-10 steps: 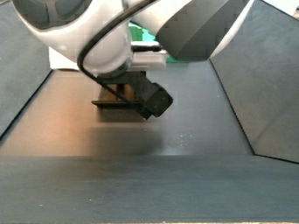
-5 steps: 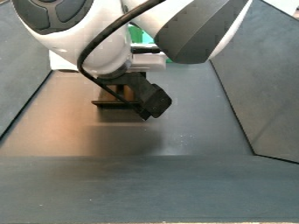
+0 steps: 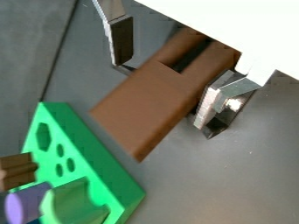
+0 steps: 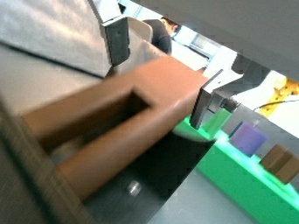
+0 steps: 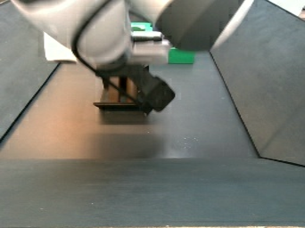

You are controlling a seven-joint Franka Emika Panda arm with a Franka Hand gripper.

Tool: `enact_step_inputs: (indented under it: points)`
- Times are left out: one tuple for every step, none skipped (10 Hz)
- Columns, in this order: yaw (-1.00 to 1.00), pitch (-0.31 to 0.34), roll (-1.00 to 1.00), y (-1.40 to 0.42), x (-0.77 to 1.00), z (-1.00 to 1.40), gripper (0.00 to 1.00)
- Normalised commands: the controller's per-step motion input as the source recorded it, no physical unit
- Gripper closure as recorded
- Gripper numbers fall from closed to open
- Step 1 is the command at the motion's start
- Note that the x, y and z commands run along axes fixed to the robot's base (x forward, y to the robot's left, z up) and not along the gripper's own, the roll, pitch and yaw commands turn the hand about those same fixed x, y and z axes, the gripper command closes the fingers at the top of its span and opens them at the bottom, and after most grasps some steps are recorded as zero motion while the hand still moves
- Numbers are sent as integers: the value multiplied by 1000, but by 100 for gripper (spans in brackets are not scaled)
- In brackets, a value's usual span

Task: Pick up the square-circle object. Move up. Rotate the square-circle object. Place the square-circle object on the fixture. Regrasp the square-circle object. Move to above the board. Insert the square-circle object.
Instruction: Regrasp the square-circle object.

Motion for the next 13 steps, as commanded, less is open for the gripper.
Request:
enact_step_inputs:
  points:
    - [15, 40, 43, 10, -38, 1000, 0]
    - [7, 49, 42, 13, -41, 1000, 0]
    - [-2, 58, 33, 14, -42, 909, 0]
    - [-12, 66, 24, 19, -34, 659, 0]
    - [-19, 72, 25, 16, -29, 467, 0]
    - [-28, 69, 25, 14, -27, 211, 0]
    - [20, 18, -48, 0, -1000, 0, 0]
    - [-1, -32, -69, 1, -1000, -32, 0]
    - [-16, -56, -51, 0, -1000, -12, 0]
    - [-13, -70, -38, -3, -1000, -13, 0]
    - [-3, -94, -19, 1, -1000, -6, 0]
    - [6, -108, -7, -2, -1000, -2, 0]
    - [20, -123, 4, -4, -1000, 2, 0]
